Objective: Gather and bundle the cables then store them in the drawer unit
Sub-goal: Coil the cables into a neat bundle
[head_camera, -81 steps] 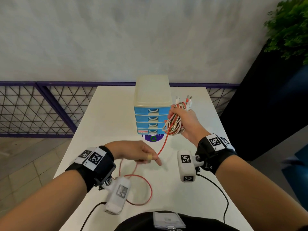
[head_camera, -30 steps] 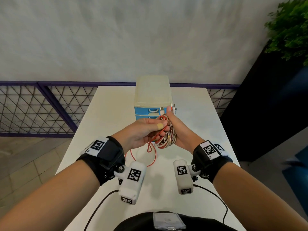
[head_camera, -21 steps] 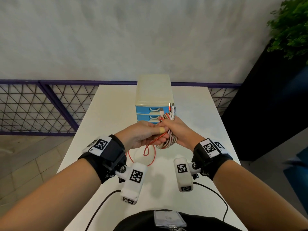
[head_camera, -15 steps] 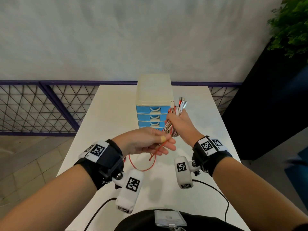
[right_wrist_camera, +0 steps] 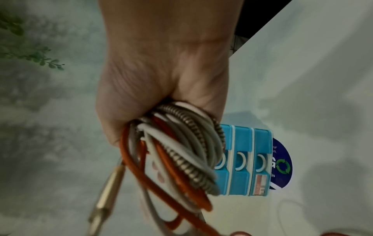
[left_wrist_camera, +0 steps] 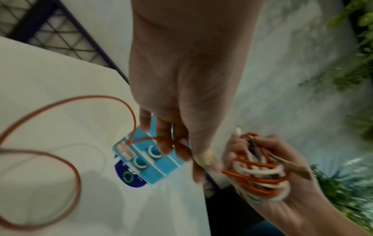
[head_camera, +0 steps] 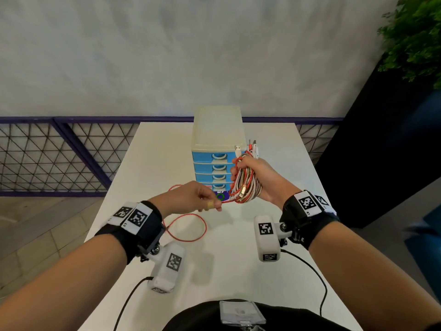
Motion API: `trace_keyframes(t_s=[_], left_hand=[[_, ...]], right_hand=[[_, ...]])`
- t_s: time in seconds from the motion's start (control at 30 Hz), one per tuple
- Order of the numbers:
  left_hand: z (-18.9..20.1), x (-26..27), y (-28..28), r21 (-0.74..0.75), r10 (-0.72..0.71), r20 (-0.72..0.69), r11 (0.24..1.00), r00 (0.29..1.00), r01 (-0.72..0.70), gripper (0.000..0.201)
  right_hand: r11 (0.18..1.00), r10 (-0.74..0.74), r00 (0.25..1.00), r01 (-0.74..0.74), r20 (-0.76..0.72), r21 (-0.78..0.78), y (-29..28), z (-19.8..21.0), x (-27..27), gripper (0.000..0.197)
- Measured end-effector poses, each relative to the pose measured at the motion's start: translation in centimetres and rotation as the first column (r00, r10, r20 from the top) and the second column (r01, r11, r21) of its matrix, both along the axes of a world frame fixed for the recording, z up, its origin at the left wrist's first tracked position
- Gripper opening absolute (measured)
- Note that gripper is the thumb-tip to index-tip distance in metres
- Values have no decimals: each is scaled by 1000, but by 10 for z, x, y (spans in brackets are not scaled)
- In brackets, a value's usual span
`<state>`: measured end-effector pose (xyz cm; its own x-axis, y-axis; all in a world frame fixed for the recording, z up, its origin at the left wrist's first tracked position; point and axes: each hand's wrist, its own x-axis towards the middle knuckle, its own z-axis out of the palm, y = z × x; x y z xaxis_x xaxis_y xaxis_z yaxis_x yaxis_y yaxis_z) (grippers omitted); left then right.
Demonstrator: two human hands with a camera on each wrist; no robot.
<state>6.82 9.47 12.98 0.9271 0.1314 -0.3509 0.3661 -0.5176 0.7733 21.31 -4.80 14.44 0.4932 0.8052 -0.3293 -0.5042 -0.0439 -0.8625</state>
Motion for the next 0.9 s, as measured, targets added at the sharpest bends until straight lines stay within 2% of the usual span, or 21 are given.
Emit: trace_keyframes(t_s=[0.1, 0.17, 0.23, 0.33, 0.4, 0.53, 0.6, 0.67, 0.73, 0.77, 0.8, 0.83, 0.87, 0.9], left_hand=[[3, 9, -3, 233, 91, 167, 964, 982, -129, 16], [4, 13, -6, 296, 107, 279, 936, 954, -191, 27], [6, 15, -11, 312, 98, 327, 928, 940, -206, 42], [9, 17, -16, 413, 41, 342, 891, 939, -189, 56], [8, 17, -17, 494, -10, 334, 854, 942, -166, 61], [13, 18, -14, 571, 15, 304, 798, 952, -195, 56], [16, 19, -5, 551, 71, 279, 805, 958, -220, 51], [18, 17, 8, 451, 146, 265, 855, 953, -257, 37], [21, 14, 18, 357, 228, 193, 890, 954, -285, 27], [21, 12, 21, 240, 280, 120, 923, 953, -301, 30], [21, 10, 20, 27, 336, 30, 941, 941, -337, 32], [22, 8, 16, -233, 375, -60, 896, 925, -378, 32], [22, 5, 12, -457, 389, -128, 793, 912, -402, 30], [22, 4, 8, -611, 388, -164, 682, 907, -402, 28]], right_hand=[[991, 80, 981, -58, 177, -125, 3, 1, -4, 12], [972, 150, 941, -84, 303, -221, 4, 3, -7, 15], [957, 206, 915, -114, 346, -268, 5, 5, -10, 16], [923, 304, 874, -172, 379, -343, 8, 8, -14, 13], [890, 385, 819, -207, 425, -406, 9, 7, -14, 19], [829, 529, 739, -343, 418, -442, 9, 10, -16, 15], [805, 563, 722, -366, 403, -468, 5, 10, -15, 15], [812, 550, 723, -344, 419, -472, 1, 6, -13, 9], [862, 466, 763, -279, 447, -422, -2, 1, -9, 8], [897, 401, 793, -238, 458, -374, -3, -1, -7, 10], [928, 331, 821, -195, 465, -318, -4, -3, -5, 13], [951, 272, 841, -161, 468, -264, -5, -5, -3, 17], [967, 228, 852, -140, 472, -215, -4, -6, -3, 21], [977, 193, 858, -121, 477, -178, -3, -7, -2, 23]])
